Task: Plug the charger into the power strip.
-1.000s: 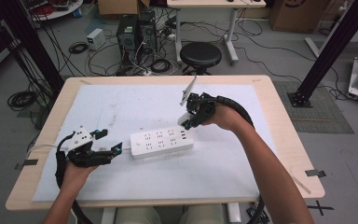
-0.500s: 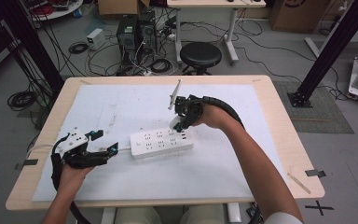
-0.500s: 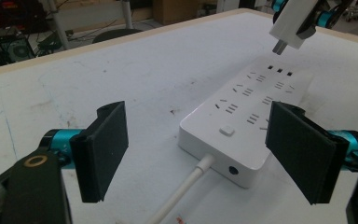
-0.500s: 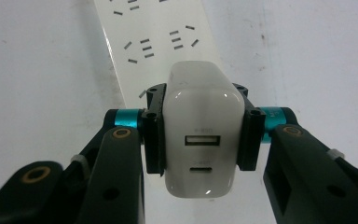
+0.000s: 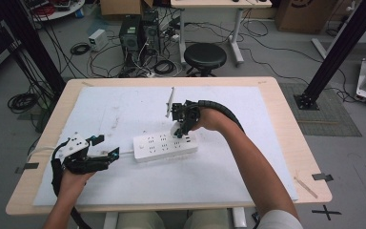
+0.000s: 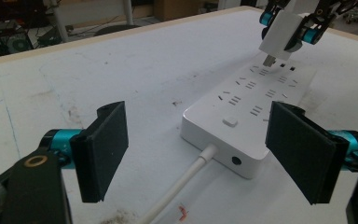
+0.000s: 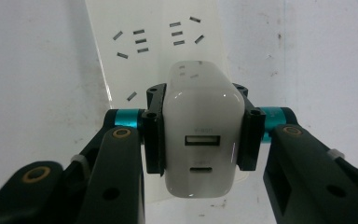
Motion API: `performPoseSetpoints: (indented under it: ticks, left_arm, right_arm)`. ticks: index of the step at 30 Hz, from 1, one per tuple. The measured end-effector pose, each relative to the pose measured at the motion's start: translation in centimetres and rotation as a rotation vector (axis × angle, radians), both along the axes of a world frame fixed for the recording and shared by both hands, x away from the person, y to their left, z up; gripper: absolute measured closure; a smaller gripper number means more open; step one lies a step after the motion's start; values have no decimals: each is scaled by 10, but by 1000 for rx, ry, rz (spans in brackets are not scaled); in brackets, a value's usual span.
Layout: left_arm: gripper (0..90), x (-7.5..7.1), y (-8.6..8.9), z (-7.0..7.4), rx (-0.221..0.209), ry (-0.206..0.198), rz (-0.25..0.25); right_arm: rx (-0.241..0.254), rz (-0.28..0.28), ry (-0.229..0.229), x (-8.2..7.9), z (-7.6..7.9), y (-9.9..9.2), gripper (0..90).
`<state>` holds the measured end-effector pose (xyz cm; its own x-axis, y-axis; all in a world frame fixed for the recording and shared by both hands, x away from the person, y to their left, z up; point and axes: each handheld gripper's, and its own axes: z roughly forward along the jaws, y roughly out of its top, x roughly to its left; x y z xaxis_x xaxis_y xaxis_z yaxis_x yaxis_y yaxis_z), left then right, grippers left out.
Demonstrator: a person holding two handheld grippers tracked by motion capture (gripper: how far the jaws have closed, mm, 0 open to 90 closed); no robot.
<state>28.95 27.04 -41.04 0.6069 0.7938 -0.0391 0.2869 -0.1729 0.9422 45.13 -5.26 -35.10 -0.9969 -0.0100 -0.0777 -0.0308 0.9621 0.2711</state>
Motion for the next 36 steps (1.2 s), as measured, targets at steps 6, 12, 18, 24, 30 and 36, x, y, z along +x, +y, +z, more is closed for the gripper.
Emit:
performPoseSetpoints:
  ticks: [6, 12, 18, 24, 30, 36]
  left_arm:
    - [211, 1, 1, -2, -8, 6, 1]
    - [211, 3, 1, -3, -5, 7, -1]
    - [211, 3, 0, -5, -8, 14, -6]
    - [211, 3, -1, -6, -12, 17, -7]
    - [211, 4, -2, -7, -11, 21, -9]
    - [211, 4, -1, -9, -9, 20, -11]
  right_arm:
    - [-18, 29, -9, 1, -4, 3, 632]
    - [-45, 64, -29, 1, -6, 7, 632]
    - [-73, 88, -37, 0, -5, 13, 633]
    - [-163, 120, -50, -2, -5, 27, 633]
    - [-239, 146, -63, -5, -4, 39, 633]
    - [-268, 164, -67, -5, -5, 46, 633]
